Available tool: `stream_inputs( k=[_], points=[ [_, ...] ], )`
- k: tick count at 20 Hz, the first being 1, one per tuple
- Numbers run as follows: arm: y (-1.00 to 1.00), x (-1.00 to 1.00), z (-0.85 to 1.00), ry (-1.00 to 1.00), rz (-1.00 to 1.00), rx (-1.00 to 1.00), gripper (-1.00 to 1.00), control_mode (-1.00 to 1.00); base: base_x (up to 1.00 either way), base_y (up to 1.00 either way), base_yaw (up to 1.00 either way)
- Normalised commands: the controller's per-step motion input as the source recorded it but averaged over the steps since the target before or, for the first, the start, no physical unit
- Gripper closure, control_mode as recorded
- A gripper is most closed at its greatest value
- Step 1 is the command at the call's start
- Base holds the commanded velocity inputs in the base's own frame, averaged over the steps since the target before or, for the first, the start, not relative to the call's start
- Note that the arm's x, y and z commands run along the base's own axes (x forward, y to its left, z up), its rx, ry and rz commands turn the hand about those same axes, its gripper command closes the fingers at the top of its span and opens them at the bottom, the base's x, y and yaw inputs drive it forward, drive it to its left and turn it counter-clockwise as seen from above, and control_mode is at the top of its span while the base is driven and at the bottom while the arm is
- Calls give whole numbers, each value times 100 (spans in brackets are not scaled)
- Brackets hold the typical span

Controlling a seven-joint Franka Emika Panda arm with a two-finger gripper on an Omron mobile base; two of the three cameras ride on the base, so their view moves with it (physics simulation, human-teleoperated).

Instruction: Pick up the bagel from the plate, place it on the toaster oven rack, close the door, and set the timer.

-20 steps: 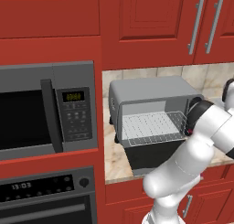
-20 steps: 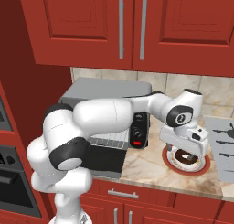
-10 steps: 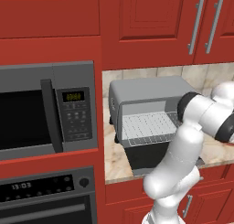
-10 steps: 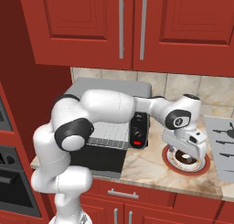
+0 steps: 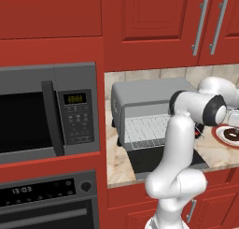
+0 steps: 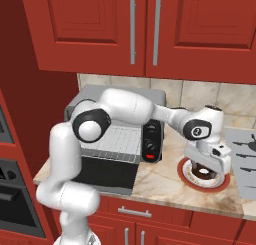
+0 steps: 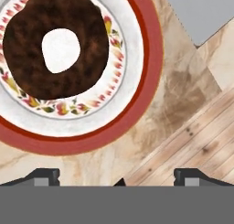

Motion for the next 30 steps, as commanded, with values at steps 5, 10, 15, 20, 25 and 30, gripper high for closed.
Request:
stream_inputs(
  k=[5, 10, 15, 20, 25, 30],
  points=[
    [-6, 10, -1, 0, 1, 4, -100, -100, 0, 0, 0],
    [2, 8, -7, -1, 1, 0, -100, -100, 0, 0, 0],
    [1, 2, -19, 0, 0, 0, -100, -100, 0, 0, 0],
    [22, 0, -23, 0, 0, 0, -100, -100, 0, 0, 0],
    [11, 1, -18, 0, 0, 0, -100, -100, 0, 0, 0],
    [0, 12, -7, 0, 0, 0, -100, -100, 0, 0, 0]
  ],
)
